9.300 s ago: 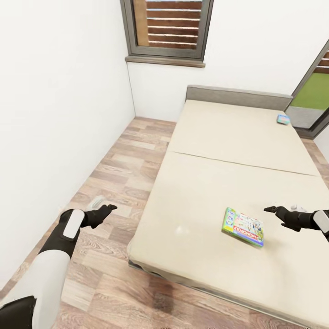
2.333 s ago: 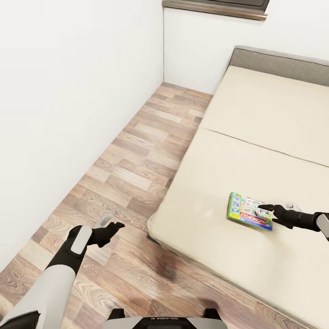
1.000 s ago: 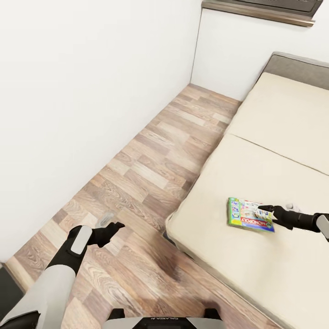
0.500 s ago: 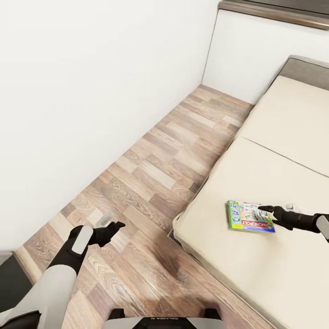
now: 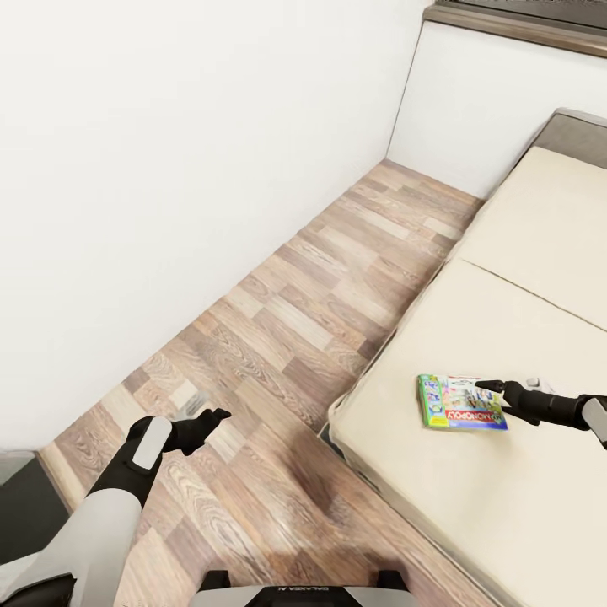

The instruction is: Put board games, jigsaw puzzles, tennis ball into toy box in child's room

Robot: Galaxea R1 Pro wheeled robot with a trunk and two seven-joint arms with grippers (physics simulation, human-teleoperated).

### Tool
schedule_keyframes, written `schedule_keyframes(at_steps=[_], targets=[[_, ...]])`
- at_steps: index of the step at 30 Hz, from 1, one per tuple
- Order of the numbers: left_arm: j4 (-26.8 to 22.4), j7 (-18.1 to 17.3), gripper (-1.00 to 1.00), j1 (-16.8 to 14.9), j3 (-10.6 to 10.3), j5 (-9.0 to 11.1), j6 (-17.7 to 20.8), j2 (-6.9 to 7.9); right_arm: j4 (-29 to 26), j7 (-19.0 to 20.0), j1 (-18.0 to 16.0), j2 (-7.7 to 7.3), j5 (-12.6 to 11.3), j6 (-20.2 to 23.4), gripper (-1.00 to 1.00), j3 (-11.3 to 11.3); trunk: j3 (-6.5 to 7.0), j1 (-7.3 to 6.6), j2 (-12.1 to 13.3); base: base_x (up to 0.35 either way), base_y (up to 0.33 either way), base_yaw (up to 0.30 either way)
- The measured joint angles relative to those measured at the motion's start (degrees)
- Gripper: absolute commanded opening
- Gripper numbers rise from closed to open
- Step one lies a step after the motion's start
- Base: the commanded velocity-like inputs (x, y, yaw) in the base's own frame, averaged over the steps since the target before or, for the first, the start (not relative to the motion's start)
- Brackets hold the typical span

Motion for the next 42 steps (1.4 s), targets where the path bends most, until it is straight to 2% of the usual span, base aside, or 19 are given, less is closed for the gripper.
schedule_keyframes(at_steps=[15,42], targets=[[0.02,-0.04,1.0,0.02,0.0,0.0,-0.33,-0.01,-0.05,0.0,0.02,0.13,0.03,-0.01,1.0,0.01,0.45,0.0,0.0,0.0,0.0,0.227],[0.06,-0.04,1.0,0.02,0.0,-0.01,-0.44,-0.09,-0.05,-0.06,0.05,0.36,0.0,-0.07,1.0,-0.03,0.56,0.01,0.0,-0.014,0.0,0.082]])
